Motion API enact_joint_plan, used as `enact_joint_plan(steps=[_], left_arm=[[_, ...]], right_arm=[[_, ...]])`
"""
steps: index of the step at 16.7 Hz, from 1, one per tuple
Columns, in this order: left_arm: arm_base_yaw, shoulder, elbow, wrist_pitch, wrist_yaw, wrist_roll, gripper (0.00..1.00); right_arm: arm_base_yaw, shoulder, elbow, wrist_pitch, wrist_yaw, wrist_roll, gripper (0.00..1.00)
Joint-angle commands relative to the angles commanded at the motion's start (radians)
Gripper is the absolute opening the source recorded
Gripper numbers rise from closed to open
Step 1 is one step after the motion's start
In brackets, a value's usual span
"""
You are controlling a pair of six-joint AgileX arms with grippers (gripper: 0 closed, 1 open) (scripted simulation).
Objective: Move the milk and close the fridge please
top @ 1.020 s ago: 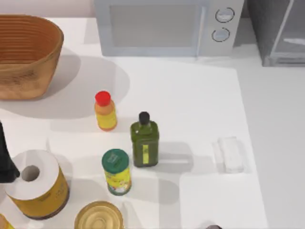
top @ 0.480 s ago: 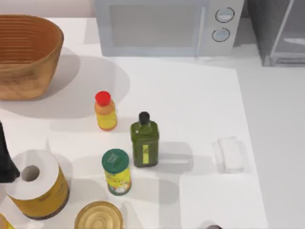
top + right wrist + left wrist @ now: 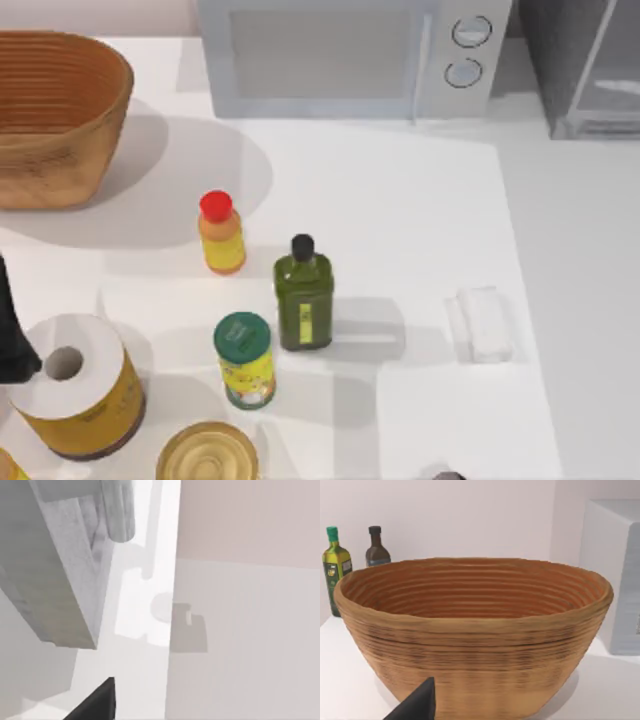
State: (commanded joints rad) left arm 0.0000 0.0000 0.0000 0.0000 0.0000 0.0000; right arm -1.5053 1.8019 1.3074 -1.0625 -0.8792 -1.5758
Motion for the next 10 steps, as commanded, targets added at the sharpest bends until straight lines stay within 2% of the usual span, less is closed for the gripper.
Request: enact_joint_plan(steps=[7,10], left_arm=[[0.0,0.0,0.0,0.0,0.0,0.0,1.0],[0.0,0.0,0.0,0.0,0.0,0.0,1.0]], right_arm=[[0.368,0.011,-0.012,0.485,0.092,0.634,1.0],[0.49,0.015,-0.016,0.658,0.127,0.835,1.0]])
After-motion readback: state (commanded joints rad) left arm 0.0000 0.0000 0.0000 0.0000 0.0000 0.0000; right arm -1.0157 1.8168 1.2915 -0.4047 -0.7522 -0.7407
